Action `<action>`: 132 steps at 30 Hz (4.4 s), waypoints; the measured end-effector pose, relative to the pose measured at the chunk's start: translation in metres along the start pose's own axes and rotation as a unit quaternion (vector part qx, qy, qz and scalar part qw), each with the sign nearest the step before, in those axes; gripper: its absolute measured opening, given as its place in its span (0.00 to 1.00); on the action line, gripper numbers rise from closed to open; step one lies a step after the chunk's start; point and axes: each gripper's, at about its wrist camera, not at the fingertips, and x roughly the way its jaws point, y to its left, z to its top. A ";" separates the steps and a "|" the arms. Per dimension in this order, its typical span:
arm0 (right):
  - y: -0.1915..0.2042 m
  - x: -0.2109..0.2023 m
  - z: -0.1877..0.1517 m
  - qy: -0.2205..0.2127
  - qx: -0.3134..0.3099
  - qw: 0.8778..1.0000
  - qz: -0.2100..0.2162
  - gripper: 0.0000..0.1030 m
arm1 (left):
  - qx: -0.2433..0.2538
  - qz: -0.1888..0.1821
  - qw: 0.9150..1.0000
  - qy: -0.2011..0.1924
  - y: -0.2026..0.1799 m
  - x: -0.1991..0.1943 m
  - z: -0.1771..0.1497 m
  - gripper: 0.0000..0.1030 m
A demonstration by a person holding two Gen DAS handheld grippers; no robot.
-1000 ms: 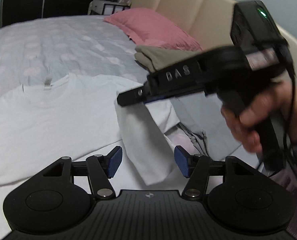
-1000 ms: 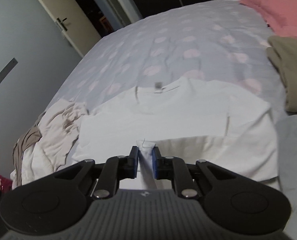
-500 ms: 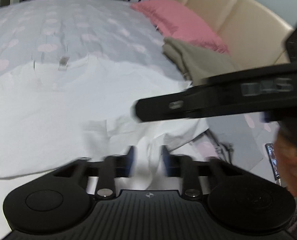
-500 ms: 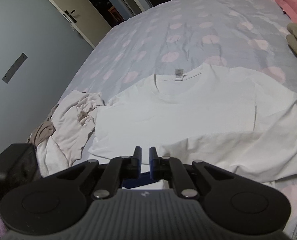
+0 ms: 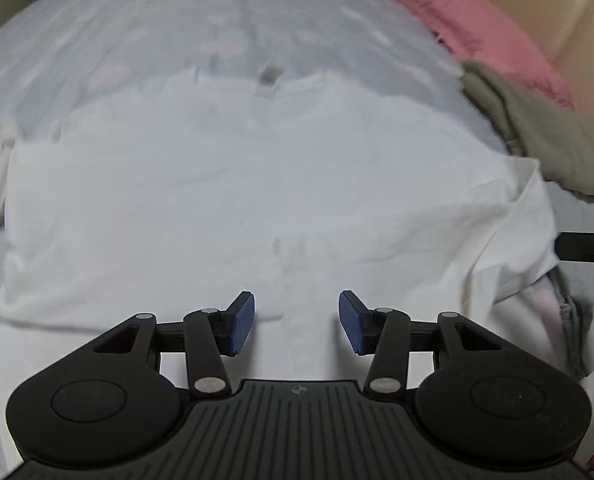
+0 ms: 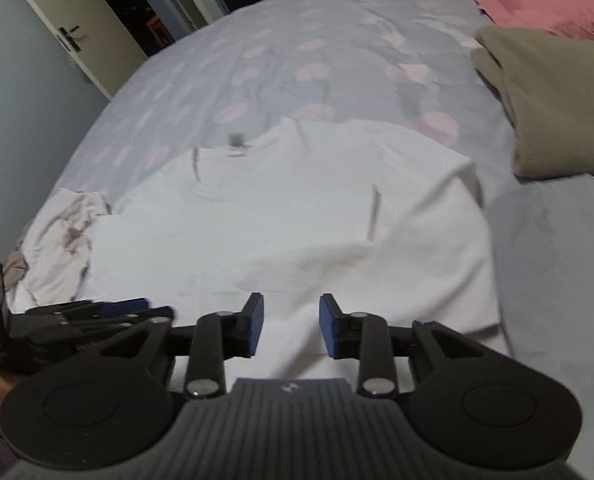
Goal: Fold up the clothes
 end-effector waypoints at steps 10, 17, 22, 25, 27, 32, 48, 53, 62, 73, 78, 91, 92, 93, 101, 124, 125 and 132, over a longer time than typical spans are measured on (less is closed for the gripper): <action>-0.024 -0.009 -0.004 -0.006 0.015 1.000 -0.021 0.40 | 0.051 0.001 0.999 0.007 -0.013 0.024 -0.018 0.03; -0.042 -0.022 -0.003 -0.033 0.024 0.998 -0.054 0.50 | 0.023 -0.047 0.995 -0.086 -0.011 -0.031 0.018 0.03; -0.053 -0.017 -0.015 -0.021 0.012 0.997 -0.069 0.52 | -0.003 -0.084 0.985 -0.153 -0.007 -0.075 0.058 0.03; -0.055 -0.006 -0.020 -0.009 0.004 0.997 -0.077 0.52 | -0.021 -0.100 0.979 -0.177 -0.003 -0.093 0.080 0.03; -0.055 0.001 -0.024 -0.001 0.000 0.997 -0.082 0.52 | -0.030 -0.099 0.977 -0.188 0.003 -0.099 0.088 0.03; -0.053 0.003 -0.016 -0.008 0.003 0.996 -0.085 0.52 | -0.053 -0.057 0.984 -0.163 0.036 -0.081 0.089 0.03; -0.022 0.025 -0.011 0.002 -0.046 0.997 -0.062 0.52 | 0.064 0.053 0.992 -0.096 0.071 -0.054 0.038 0.23; -0.022 0.025 -0.015 0.008 -0.045 0.997 -0.060 0.52 | 0.178 0.043 0.977 -0.110 0.046 -0.057 0.022 0.42; -0.024 0.029 -0.018 0.018 -0.043 0.997 -0.060 0.63 | 0.399 0.142 0.904 -0.060 0.021 0.009 -0.013 0.45; -0.034 0.048 -0.013 0.011 -0.053 0.992 -0.115 0.61 | 0.306 0.137 0.933 -0.127 0.031 -0.009 0.024 0.00; -0.040 0.058 -0.008 0.003 -0.036 0.992 -0.124 0.57 | 0.245 0.070 0.948 -0.189 0.012 -0.075 0.056 0.00; -0.046 0.061 0.001 -0.018 -0.008 0.988 -0.154 0.12 | 0.067 -0.033 0.977 -0.198 0.074 -0.156 0.103 0.00; -0.047 0.060 0.001 -0.019 -0.010 0.988 -0.154 0.12 | 0.053 -0.036 0.982 -0.180 0.083 -0.153 0.105 0.00; -0.048 0.058 0.001 -0.020 -0.010 0.988 -0.154 0.12 | 0.042 -0.038 0.986 -0.157 0.093 -0.146 0.108 0.00; -0.044 0.063 0.000 -0.012 -0.023 0.987 -0.159 0.12 | 0.044 0.038 0.998 -0.010 0.129 -0.064 0.093 0.00; -0.011 0.066 0.067 -0.044 0.016 0.996 -0.080 0.39 | 0.104 0.002 0.994 -0.031 0.171 -0.054 0.032 0.55; -0.010 0.071 0.067 -0.041 0.014 0.996 -0.081 0.39 | 0.099 0.005 0.995 -0.029 0.172 -0.050 0.030 0.55; -0.022 0.088 0.076 -0.053 0.041 0.993 -0.102 0.39 | 0.091 0.023 0.993 -0.069 0.167 -0.016 0.026 0.45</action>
